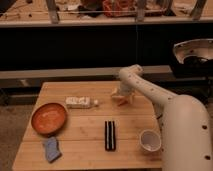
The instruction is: Drag the pepper across the table
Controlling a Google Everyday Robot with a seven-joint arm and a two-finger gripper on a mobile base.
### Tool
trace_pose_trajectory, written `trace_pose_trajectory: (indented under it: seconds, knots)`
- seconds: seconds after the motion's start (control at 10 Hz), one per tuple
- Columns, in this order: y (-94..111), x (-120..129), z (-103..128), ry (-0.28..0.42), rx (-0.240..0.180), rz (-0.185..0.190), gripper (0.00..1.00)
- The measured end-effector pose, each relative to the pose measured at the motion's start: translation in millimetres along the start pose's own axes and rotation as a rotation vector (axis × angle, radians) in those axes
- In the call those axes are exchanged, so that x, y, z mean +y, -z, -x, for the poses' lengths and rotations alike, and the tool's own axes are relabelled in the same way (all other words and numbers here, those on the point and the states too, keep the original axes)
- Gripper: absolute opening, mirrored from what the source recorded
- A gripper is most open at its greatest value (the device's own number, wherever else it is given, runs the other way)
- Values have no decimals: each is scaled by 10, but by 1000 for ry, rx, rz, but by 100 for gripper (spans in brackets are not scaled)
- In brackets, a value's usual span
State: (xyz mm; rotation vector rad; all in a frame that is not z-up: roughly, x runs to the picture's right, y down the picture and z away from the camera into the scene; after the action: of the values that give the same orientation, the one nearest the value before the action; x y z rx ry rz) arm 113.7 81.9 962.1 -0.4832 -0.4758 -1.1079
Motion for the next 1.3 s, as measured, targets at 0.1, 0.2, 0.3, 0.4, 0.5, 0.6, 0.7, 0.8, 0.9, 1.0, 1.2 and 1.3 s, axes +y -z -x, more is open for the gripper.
trace_pose_trajectory:
  seconds: [0.1, 0.2, 0.3, 0.4, 0.5, 0.6, 0.7, 0.8, 0.9, 1.0, 1.2, 1.3]
  knots:
    - [-11, 8, -1, 2, -2, 2, 80]
    - [-15, 4, 1, 4, -3, 3, 80]
    - [-19, -8, 4, 6, -3, 4, 78]
    - [-31, -19, 13, 10, -6, 6, 75]
    - [-37, -31, 16, 13, -8, 7, 72]
    - [-38, -25, 14, 14, -9, 9, 67]
    - [-41, -21, 14, 14, -10, 9, 57]
    - [-46, -23, 10, 16, -11, 10, 46]
    - [-52, -33, 7, 18, -11, 10, 38]
    - [-53, -31, 6, 18, -10, 11, 30]
    - [-21, -27, 3, 18, -10, 11, 8]
    - [-14, -29, 10, 19, -12, 12, 3]
